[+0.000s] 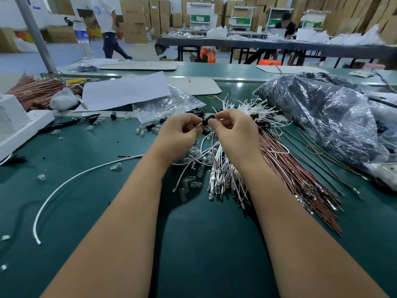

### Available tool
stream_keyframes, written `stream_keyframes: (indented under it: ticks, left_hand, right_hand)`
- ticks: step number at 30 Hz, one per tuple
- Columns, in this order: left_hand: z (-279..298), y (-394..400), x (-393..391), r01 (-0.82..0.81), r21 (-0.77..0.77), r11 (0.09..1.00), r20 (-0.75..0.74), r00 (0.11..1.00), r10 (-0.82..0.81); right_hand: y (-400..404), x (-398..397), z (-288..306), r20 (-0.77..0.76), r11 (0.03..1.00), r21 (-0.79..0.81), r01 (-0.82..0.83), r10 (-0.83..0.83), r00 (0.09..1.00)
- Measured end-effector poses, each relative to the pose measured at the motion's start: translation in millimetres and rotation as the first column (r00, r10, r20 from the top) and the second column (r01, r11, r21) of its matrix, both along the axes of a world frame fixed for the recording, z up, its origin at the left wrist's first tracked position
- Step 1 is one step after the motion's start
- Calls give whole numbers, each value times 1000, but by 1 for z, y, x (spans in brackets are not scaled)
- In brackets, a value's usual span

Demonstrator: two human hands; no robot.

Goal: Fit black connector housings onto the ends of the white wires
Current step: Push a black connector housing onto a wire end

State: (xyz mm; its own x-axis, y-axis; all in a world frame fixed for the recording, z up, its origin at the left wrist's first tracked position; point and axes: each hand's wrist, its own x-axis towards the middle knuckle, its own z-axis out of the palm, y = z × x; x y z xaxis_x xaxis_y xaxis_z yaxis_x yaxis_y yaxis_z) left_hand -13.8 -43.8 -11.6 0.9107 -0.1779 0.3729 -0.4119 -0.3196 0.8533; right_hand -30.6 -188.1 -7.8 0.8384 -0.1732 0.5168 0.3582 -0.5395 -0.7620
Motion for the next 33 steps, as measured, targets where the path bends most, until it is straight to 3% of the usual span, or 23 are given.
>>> stream_keyframes:
  ticks: [3,6,8,16,21,23,25,27,30,33]
  left_hand:
    - [-4,6,3,-135,-68,988,45,989,138]
    - [-9,8,8,-239,-66,969,77,967,244]
    - [-11,7,11,-267,-59,962,72,960,271]
    - [-13,2,10,-253,-1,967,65,965,253]
    - [-11,2,9,-259,75,963,97,963,251]
    - [-10,3,9,-263,77,962,111,961,254]
    - [-10,3,9,-251,75,965,106,964,243]
    - [-8,2,8,-219,62,974,95,973,213]
    - [-6,2,6,-133,58,989,52,990,130]
    - [-6,4,5,-52,56,997,14,999,51]
  right_hand:
    - [5,-3,-3,-66,967,-238,-93,79,995]
    - [13,-5,-6,-229,796,-567,-212,95,969]
    - [16,-4,-7,-250,701,-683,-206,41,967]
    - [19,-9,-4,-292,801,-563,-203,37,956]
    - [27,1,7,-470,749,-616,-242,-103,877]
    - [28,7,10,-486,842,-499,-203,-78,871]
    - [25,12,10,-421,961,-256,-104,-14,907]
    - [21,11,7,-310,998,-11,-61,55,949]
    - [12,6,1,-206,957,284,-57,119,971]
    - [7,4,0,-151,849,523,-72,175,973]
